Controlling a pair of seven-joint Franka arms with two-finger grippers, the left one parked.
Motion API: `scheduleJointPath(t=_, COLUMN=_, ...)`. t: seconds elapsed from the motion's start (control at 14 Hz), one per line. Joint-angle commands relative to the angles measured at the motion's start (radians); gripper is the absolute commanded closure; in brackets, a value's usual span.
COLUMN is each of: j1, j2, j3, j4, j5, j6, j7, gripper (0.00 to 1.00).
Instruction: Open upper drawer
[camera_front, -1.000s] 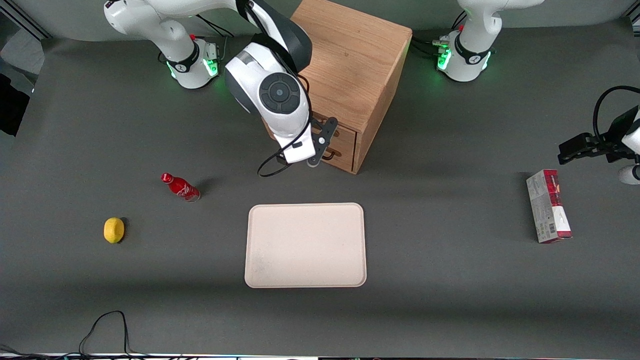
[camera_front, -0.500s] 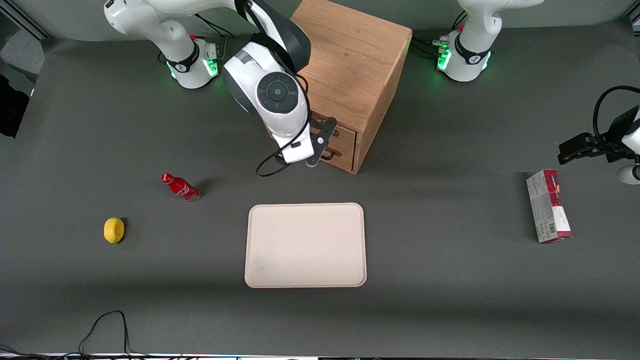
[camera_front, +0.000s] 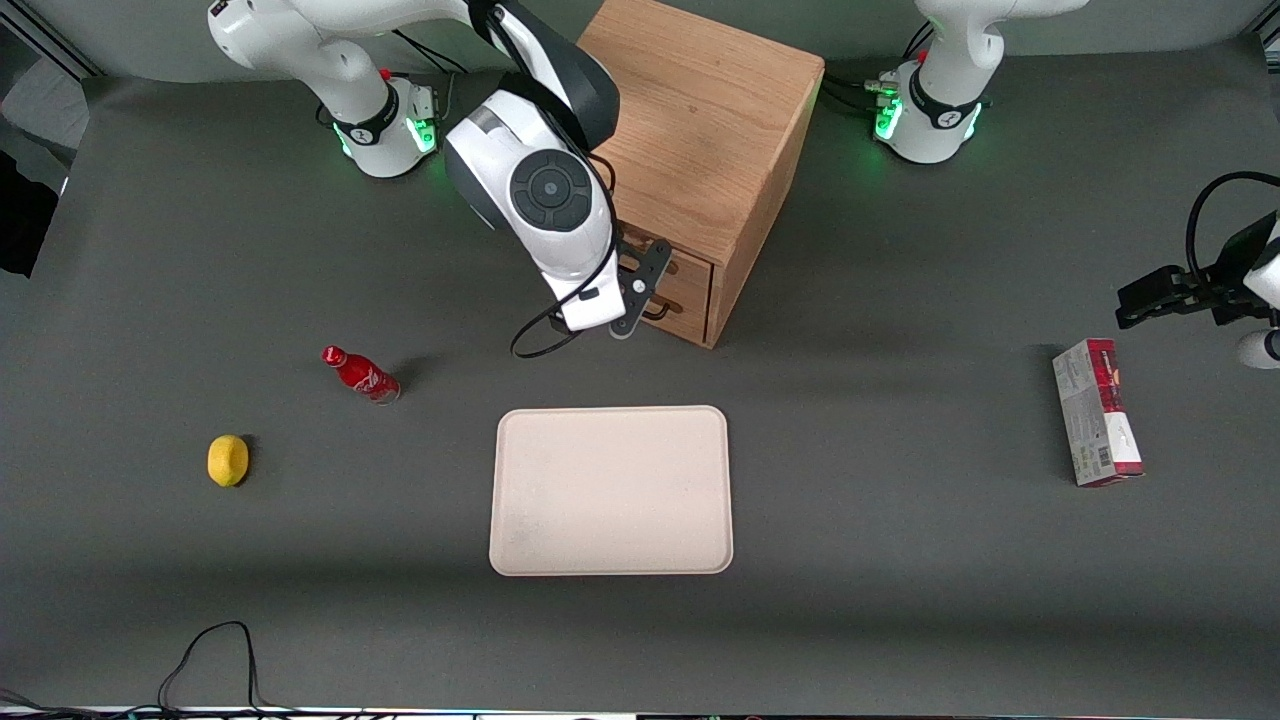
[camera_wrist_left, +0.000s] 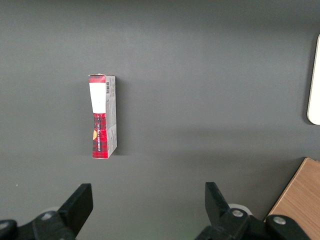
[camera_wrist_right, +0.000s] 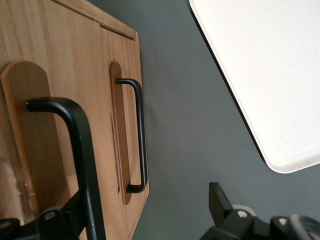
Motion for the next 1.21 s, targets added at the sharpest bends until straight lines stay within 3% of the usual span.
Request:
scheduleJointPath(t=0.0, j1=-0.016, j2=-0.018, j3=-0.006, j4=-0.024, j5=0.018, j6=0.022, j7=-0.031, gripper=0.00)
scheduleJointPath(t=1.14, j1=-0.072, j2=0.004, j3=-0.006, j4=0.004, j5=0.020, j6=0.053, j7=-0.062, gripper=0.00)
